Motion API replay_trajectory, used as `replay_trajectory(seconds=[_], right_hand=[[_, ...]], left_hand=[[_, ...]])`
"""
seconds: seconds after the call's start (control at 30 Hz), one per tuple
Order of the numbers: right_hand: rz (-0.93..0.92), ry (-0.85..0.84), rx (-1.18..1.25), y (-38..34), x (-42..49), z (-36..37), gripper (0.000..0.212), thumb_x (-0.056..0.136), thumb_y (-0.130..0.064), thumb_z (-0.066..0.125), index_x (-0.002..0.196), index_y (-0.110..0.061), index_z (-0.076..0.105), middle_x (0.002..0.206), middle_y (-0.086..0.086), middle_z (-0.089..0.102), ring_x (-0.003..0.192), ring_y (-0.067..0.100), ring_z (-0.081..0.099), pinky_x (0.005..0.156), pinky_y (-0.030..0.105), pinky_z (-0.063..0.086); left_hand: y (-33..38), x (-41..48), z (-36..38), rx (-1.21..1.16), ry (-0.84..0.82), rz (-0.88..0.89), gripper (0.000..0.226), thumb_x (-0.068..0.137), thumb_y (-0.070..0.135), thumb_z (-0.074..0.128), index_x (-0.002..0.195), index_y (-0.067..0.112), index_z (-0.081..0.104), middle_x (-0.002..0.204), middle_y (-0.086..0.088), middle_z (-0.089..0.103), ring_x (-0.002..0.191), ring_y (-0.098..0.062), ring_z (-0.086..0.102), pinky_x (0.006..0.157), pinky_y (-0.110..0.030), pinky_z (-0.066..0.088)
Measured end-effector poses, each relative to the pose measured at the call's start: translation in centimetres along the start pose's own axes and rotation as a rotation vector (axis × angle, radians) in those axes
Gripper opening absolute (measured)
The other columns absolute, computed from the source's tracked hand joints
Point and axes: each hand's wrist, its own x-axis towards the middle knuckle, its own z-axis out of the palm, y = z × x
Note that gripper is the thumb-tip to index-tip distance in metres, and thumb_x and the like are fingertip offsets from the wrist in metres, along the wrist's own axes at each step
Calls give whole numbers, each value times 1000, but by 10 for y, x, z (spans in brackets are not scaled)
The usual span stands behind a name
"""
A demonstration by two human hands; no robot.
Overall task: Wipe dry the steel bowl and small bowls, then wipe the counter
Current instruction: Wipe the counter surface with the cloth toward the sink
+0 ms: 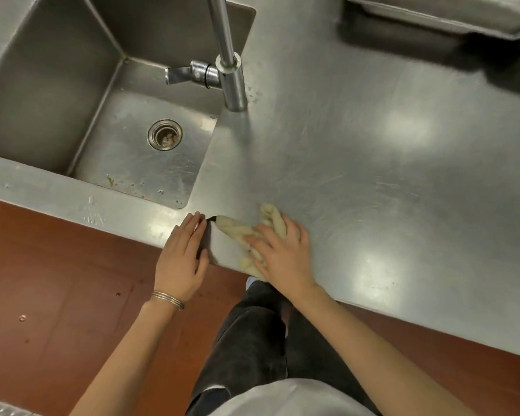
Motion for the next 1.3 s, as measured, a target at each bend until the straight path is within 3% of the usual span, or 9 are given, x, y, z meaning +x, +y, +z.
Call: replay_trajectory(seconds=[0.1,0.23,0.3,0.57,0.67,0.9,0.97,1.13,1.3], right_hand=[[157,52,-94,72,-44,-18,30,82,-47,55,107,-33,64,120,-5,62,109,37,51,91,47,39],[831,114,-49,142,-25,-44,48,81,-53,36,106,-27,68,119,2,59,105,42,47,84,47,39],[996,134,-45,124,2,-39,46,80,-51,39,105,-25,67,119,7,58,109,45,46,85,50,37],[304,76,-79,71,-58,-21,32,84,-47,49,112,-33,57,120,-6,61,110,36,47,89,46,40],[321,96,-109,120,-113,-31,32,84,-49,55,111,-32,60,123,-5,58,102,38,54,86,49,42],[1313,86,-55,202,-98,-77,50,80,-56,46,118,-27,59,130,7,48,113,42,42,91,52,39],[1182,160,-147,174,-77,-61,41,82,-47,53,113,-21,61,123,11,52,107,47,48,85,57,43],[426,119,-160,126,-86,-39,33,80,-43,57,109,-29,63,120,-4,61,106,38,52,85,43,41],[442,138,-164,198,-136,-55,39,77,-53,61,107,-29,66,121,-5,57,97,37,55,81,47,47]], left_hand=[[21,16,7,2,-25,100,54,88,25,33,138,7,39,147,-9,36,139,-19,25,117,-34,14],[45,35,19,10,-29,180,53,89,25,33,140,10,37,148,-5,34,140,-15,21,117,-33,10],[58,45,24,11,-23,171,55,90,26,32,142,11,33,150,-5,32,141,-15,19,117,-32,8],[85,71,42,70,-60,250,56,90,27,28,143,11,33,150,-6,31,141,-18,20,116,-35,7],[87,75,49,114,-82,263,56,90,27,26,141,9,35,150,-8,31,141,-20,20,116,-37,9],[102,75,53,94,-48,231,56,89,27,25,138,2,39,146,-14,36,138,-26,25,115,-43,12],[115,77,56,77,-75,283,57,90,28,24,139,4,37,148,-13,33,140,-24,23,115,-43,12],[160,95,67,60,-95,403,55,90,28,28,140,7,37,147,-10,36,138,-23,25,115,-40,10],[192,110,77,80,-94,453,57,90,31,26,143,9,32,150,-8,31,141,-19,17,116,-39,6]])
